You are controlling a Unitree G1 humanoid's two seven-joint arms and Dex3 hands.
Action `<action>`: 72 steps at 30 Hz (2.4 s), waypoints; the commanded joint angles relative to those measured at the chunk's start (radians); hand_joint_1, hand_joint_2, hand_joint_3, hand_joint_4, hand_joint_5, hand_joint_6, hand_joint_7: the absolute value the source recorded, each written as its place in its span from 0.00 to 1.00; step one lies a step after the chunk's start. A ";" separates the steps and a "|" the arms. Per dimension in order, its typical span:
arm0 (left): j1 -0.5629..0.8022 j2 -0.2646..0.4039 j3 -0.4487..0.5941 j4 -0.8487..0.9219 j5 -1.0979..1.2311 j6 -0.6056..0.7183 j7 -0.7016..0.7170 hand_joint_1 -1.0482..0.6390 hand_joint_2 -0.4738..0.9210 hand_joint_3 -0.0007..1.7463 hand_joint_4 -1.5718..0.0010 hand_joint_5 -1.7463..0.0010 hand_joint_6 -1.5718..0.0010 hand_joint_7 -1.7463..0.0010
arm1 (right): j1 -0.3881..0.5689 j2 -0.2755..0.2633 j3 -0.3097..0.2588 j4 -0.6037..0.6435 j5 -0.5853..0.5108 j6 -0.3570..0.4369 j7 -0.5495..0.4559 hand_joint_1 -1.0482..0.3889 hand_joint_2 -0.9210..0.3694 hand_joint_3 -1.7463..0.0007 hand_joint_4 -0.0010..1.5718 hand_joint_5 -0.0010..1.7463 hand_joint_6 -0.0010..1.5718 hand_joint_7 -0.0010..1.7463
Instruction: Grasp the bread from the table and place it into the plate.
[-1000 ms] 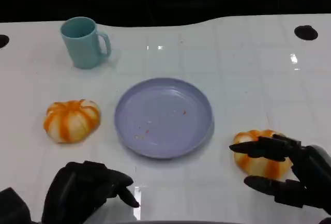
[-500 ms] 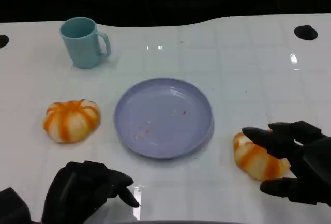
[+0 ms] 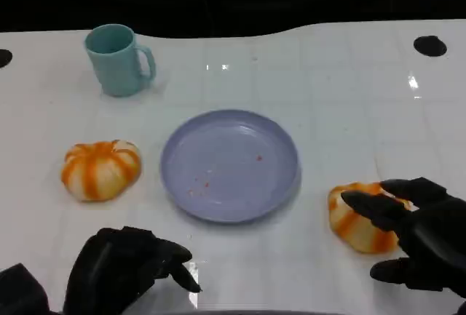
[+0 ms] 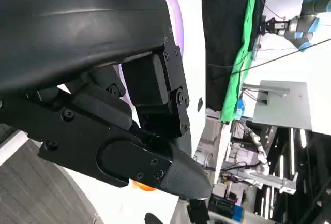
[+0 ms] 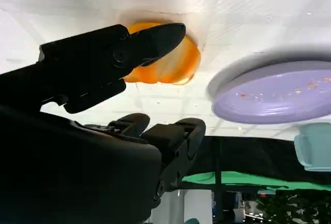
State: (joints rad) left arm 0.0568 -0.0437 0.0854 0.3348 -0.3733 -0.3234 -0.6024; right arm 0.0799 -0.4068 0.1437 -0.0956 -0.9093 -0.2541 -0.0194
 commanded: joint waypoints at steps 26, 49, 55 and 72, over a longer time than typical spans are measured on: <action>0.017 0.002 -0.009 -0.032 0.013 0.001 0.019 0.05 0.97 0.00 0.23 0.46 0.00 1.00 | -0.240 -0.032 0.186 0.338 -0.059 0.137 -0.045 0.32 0.00 0.99 0.16 0.11 0.22 0.00; 0.038 0.001 -0.021 -0.067 0.019 0.013 0.036 0.05 0.98 0.00 0.23 0.46 0.01 0.99 | -0.432 0.048 0.267 0.437 0.090 0.320 0.235 0.45 0.00 0.94 0.40 0.46 0.59 0.04; 0.040 -0.001 -0.024 -0.069 0.023 0.009 0.041 0.05 0.98 0.00 0.22 0.46 0.01 1.00 | -0.487 0.054 0.318 0.511 0.061 0.328 0.205 0.52 0.00 0.94 0.48 0.48 0.66 0.06; 0.047 -0.002 -0.033 -0.076 0.026 0.004 0.050 0.05 0.98 0.00 0.21 0.46 0.00 1.00 | -0.622 0.080 0.426 0.849 -0.028 0.197 -0.338 0.54 0.00 0.87 0.55 1.00 0.49 0.77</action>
State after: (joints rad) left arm 0.0973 -0.0539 0.0499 0.2639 -0.3535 -0.3111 -0.5637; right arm -0.5278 -0.3212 0.5745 0.7070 -0.9441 -0.0563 -0.3257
